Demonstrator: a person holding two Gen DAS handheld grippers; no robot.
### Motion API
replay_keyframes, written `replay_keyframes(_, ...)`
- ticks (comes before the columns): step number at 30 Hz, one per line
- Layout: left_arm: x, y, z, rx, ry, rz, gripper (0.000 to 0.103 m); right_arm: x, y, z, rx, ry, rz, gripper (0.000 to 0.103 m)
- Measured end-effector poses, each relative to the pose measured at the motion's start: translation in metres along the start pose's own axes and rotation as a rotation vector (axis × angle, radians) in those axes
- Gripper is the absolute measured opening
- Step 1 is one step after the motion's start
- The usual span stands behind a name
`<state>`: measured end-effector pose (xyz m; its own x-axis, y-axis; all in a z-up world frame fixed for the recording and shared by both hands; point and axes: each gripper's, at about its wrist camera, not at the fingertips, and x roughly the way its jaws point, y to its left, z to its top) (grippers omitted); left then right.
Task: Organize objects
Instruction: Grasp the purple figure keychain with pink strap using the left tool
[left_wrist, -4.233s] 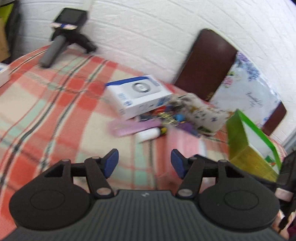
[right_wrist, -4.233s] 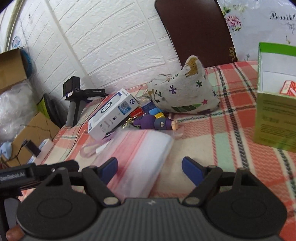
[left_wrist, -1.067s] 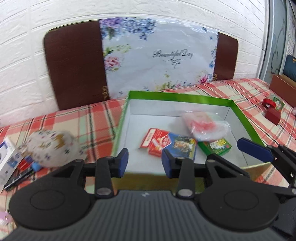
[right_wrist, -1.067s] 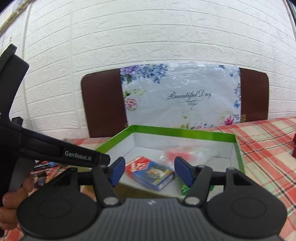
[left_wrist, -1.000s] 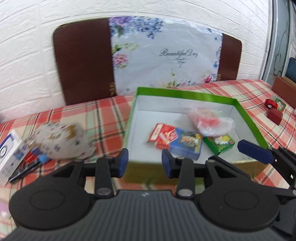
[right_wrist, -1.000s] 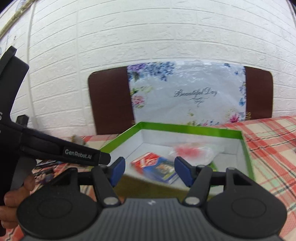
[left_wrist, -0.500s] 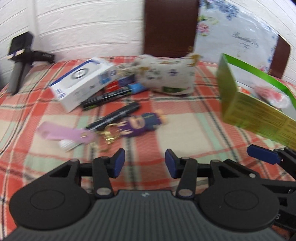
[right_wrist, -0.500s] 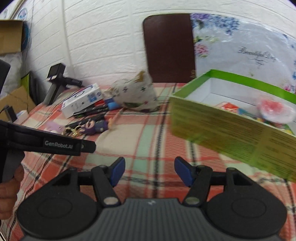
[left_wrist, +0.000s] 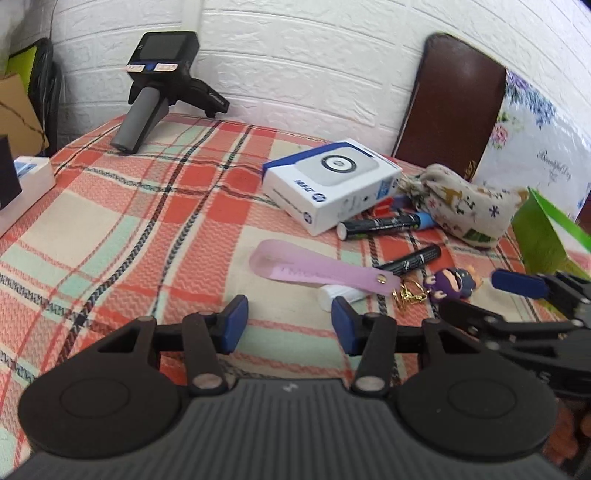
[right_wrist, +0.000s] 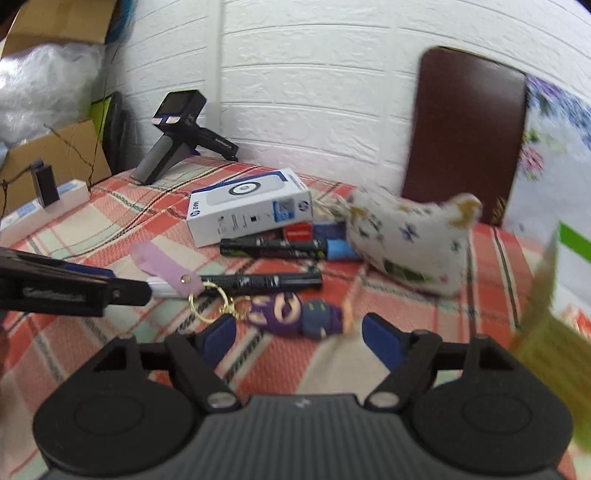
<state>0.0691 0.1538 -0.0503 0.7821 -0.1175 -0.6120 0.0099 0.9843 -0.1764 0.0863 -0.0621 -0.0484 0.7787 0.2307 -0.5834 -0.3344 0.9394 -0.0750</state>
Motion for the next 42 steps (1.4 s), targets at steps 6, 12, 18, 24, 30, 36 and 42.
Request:
replay_keyframes(6, -0.005, 0.014, 0.001, -0.065, 0.024, -0.077, 0.051, 0.02, -0.001, 0.003, -0.064, 0.052, 0.101, 0.07)
replay_keyframes(12, -0.016, 0.016, -0.003, -0.158, 0.103, -0.214, 0.052, -0.013, 0.025, -0.014, -0.166, 0.053, 0.136, 0.069)
replay_keyframes(18, -0.022, -0.011, -0.017, -0.137, 0.18, -0.313, 0.06, -0.066, 0.039, -0.048, -0.166, 0.057, 0.191, 0.069)
replay_keyframes(24, -0.029, -0.071, -0.037, 0.064, 0.214, -0.362, 0.06, -0.118, 0.023, -0.084, -0.199, 0.052, 0.1, 0.068)
replay_keyframes(30, -0.029, -0.119, -0.049, 0.174, 0.261, -0.446, 0.061, -0.14, -0.008, -0.102, -0.081, 0.063, -0.001, 0.082)
replay_keyframes(36, -0.031, -0.142, -0.056, 0.221, 0.299, -0.466, 0.056, -0.136, -0.01, -0.107, -0.031, 0.057, 0.08, 0.072)
replay_keyframes(42, -0.032, -0.157, -0.045, 0.252, 0.312, -0.489, 0.026, -0.133, -0.015, -0.104, 0.005, 0.029, 0.111, 0.041)
